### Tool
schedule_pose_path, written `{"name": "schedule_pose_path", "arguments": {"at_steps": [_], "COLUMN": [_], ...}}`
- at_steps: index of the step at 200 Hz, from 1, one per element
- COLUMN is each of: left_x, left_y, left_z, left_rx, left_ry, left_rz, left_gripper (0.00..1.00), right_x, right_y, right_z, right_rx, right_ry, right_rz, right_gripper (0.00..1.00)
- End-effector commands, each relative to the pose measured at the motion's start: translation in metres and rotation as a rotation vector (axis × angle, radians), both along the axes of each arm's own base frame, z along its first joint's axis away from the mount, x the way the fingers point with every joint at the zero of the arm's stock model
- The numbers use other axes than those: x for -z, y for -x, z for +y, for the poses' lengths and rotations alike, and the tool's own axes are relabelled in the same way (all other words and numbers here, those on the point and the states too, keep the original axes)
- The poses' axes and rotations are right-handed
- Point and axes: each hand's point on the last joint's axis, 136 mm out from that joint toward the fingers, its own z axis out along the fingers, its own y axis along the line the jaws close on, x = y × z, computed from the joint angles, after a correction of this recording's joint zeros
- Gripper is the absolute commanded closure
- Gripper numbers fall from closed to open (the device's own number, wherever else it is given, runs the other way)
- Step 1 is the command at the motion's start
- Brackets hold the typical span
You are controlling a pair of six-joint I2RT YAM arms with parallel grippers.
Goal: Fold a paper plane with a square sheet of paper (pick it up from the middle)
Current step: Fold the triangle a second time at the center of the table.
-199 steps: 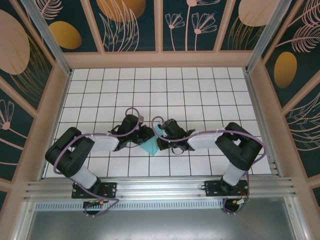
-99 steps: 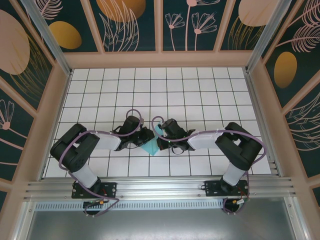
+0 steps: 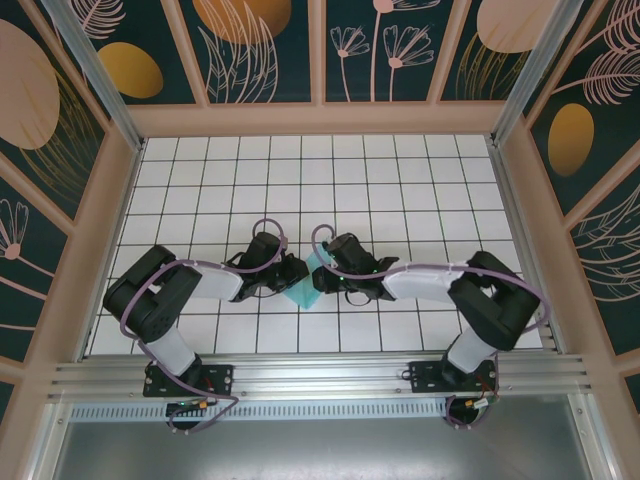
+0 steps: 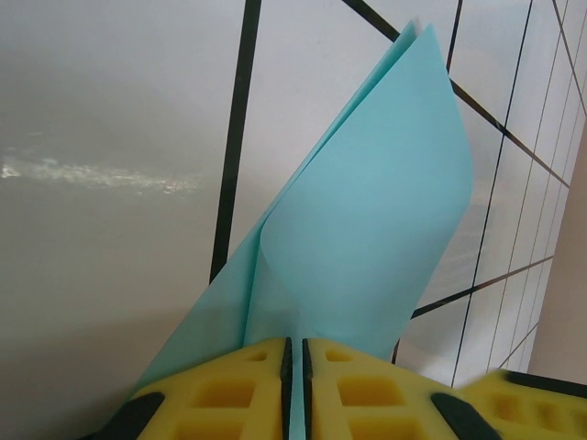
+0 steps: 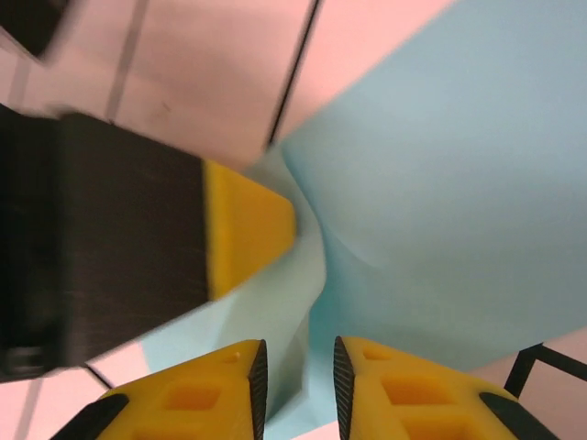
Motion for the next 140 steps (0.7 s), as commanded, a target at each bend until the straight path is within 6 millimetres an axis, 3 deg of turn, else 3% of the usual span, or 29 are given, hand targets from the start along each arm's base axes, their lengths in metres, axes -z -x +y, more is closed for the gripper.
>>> {"name": "schedule_pose_path", "arguments": {"at_steps": [1,51,72,140], "left_x": [0.010,0.007,0.007,0.007], "left_y": [0.002,0.000,0.001,0.001], "left_z": [0.006,0.003,0.004,0.003], "left_rx": [0.000,0.008,0.007,0.007], "left_ry": [-0.037,-0.035,-0.037,-0.031], "left_rz": [-0.004,-0.008,-0.008,-0.007], "left_gripper": [0.86,0.86,0.86,0.86], "right_x": [-0.027,-0.037,-0.033,-0.024], "right_y": [0.001,0.036,0.041,0.044], "right_z": [0.000,0.033,0.038,0.060], "right_rx": [0.040,-0.113,-0.140,-0.191], "right_ry": [-0.098,-0.264,-0.242,-0.231], "right_rz": [0.000,0.113,0.139,0.168], "right_gripper": [0.69,0.82,0.88,0.89]}}
